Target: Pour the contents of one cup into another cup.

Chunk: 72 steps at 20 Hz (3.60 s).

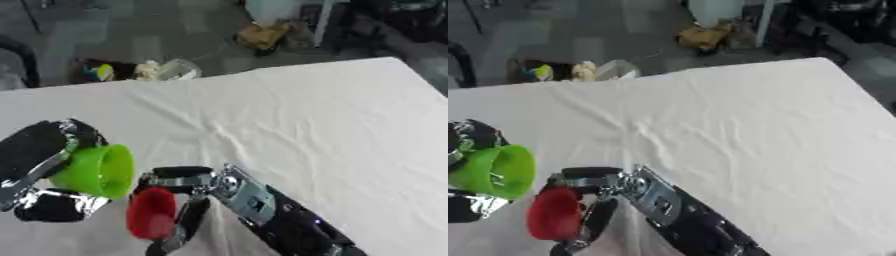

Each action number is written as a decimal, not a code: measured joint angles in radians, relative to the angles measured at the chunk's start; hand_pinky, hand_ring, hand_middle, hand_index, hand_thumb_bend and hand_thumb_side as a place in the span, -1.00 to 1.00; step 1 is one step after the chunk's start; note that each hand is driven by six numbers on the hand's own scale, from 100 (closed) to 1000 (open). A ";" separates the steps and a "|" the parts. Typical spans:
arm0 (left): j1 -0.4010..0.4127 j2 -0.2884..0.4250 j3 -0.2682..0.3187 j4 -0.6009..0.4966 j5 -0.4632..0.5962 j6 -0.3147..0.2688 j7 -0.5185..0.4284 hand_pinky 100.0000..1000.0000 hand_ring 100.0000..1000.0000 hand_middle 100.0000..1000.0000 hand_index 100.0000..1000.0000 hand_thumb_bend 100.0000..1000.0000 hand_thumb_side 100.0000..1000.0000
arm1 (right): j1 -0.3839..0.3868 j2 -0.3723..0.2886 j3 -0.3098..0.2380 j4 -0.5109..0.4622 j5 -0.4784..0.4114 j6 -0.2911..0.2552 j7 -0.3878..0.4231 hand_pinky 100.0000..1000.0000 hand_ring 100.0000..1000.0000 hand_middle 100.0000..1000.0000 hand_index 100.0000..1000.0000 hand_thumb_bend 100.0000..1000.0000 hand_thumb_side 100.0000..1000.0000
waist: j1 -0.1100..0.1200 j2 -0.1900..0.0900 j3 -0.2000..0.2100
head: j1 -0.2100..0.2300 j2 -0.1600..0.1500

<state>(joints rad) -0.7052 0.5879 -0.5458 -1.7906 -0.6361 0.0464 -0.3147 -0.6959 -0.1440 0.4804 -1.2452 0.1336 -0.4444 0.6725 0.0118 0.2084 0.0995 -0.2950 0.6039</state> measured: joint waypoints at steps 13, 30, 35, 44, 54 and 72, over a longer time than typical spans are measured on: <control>-0.046 -0.036 -0.024 0.035 -0.078 -0.059 -0.049 -1.00 -0.42 -0.46 0.11 -1.00 -0.79 | 0.000 0.008 0.002 0.000 0.000 -0.003 0.004 -0.10 -0.71 -0.78 -0.16 -1.00 -1.00 | -0.002 0.000 -0.005 | -0.002 -0.005; -0.060 -0.042 -0.035 0.004 -0.162 -0.135 -0.103 -1.00 -0.51 -0.50 0.11 -1.00 -0.89 | 0.000 0.008 0.007 -0.001 0.000 0.000 0.006 -0.10 -0.71 -0.78 -0.16 -1.00 -1.00 | -0.001 0.000 -0.004 | -0.005 -0.012; -0.060 -0.036 -0.035 -0.011 -0.202 -0.164 -0.107 -1.00 -0.55 -0.52 0.10 -1.00 -0.92 | 0.000 0.008 0.007 -0.001 0.000 0.000 0.006 -0.11 -0.71 -0.78 -0.16 -1.00 -1.00 | -0.001 0.000 -0.001 | -0.005 -0.016; -0.059 -0.024 -0.035 -0.020 -0.260 -0.197 -0.106 -0.98 -0.58 -0.54 0.08 -0.96 -0.94 | 0.000 0.007 0.007 -0.003 0.000 0.001 0.005 -0.11 -0.71 -0.78 -0.16 -1.00 -1.00 | -0.001 0.000 0.003 | -0.006 -0.017; -0.057 -0.015 -0.035 -0.025 -0.286 -0.210 -0.102 -0.97 -0.60 -0.56 0.07 -0.92 -0.95 | 0.001 0.007 0.007 -0.005 0.000 0.003 0.003 -0.12 -0.71 -0.78 -0.17 -1.00 -1.00 | -0.001 0.000 0.003 | -0.007 -0.017; -0.031 -0.017 0.016 0.022 -0.117 -0.071 -0.016 -1.00 -0.46 -0.49 0.11 -1.00 -0.76 | 0.007 -0.003 -0.008 0.005 0.023 -0.007 -0.019 -0.06 -0.67 -0.75 -0.15 -1.00 -1.00 | -0.002 0.000 0.001 | -0.015 -0.018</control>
<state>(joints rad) -0.7362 0.5711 -0.5297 -1.7685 -0.7535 -0.0241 -0.3306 -0.6889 -0.1467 0.4727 -1.2401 0.1566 -0.4517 0.6540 0.0099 0.2083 0.1008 -0.3100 0.5863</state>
